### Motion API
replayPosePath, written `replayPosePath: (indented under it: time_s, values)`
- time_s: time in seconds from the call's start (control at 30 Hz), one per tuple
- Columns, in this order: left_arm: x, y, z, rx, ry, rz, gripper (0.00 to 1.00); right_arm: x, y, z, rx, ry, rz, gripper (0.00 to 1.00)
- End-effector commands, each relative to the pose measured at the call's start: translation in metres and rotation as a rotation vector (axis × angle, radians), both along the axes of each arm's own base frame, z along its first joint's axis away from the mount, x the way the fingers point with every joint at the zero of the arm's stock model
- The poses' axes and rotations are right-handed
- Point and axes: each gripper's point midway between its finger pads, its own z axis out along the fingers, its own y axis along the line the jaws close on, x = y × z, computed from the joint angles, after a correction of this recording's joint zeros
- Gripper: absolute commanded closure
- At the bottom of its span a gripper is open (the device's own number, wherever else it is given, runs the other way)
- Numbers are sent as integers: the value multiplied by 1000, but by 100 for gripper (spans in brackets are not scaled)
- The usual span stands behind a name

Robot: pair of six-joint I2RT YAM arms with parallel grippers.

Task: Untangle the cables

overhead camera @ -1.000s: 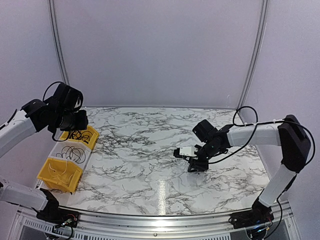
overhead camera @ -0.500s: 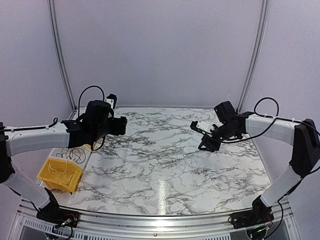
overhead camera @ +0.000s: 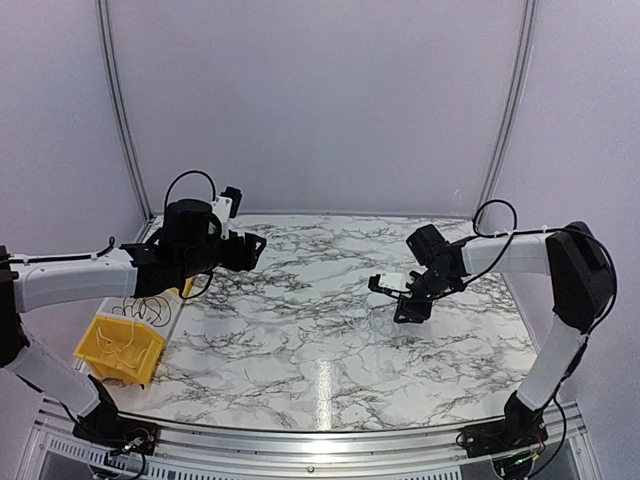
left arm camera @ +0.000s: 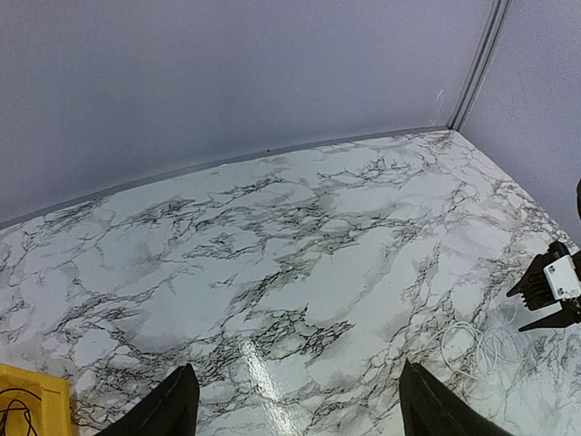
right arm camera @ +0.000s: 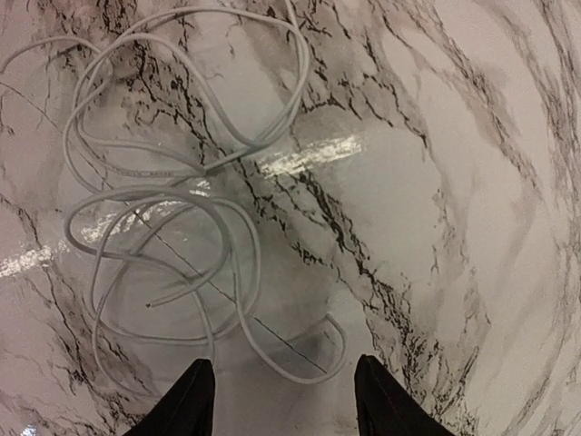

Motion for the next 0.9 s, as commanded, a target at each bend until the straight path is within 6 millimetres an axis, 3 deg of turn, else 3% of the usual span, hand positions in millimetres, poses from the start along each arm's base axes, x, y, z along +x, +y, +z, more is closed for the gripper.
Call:
replayPosePath:
  time_s: [0.0, 0.1, 0.13, 0.17, 0.23, 0.27, 0.37, 0.53, 0.63, 0.73, 0.87]
  values:
    - [-2, -3, 23, -21, -69, -33, 21, 23, 13, 9, -12, -100, 37, 47]
    - [-3, -7, 24, -28, -66, -55, 22, 27, 23, 14, 23, -126, 41, 53]
    - [-5, -11, 23, -33, -60, -77, 23, 28, 27, 16, 39, -133, 45, 59]
    - [-7, -16, 20, -33, -54, -101, 25, 29, 30, 19, 54, -138, 52, 67]
    - [-11, -28, 10, 7, -51, -143, 28, 29, 36, 24, 76, -144, 68, 93]
    - [-12, -31, 4, 41, -56, -147, 28, 29, 38, 29, 85, -149, 72, 100]
    - [-17, -43, -14, 128, -75, -128, 28, 20, 44, 58, 140, -141, 85, 100]
    - [-62, -103, 2, 42, -108, -237, 26, -16, 57, 150, 323, -146, 137, 100]
    - [-80, -132, 10, -75, -114, -225, 25, -34, 60, 189, 395, -184, 166, 100]
    - [-88, -153, 17, -213, -120, -199, 25, -41, 63, 203, 396, -205, 182, 100]
    - [-88, -171, 30, -357, -166, -179, 26, -46, 70, 202, 378, -162, 195, 100]
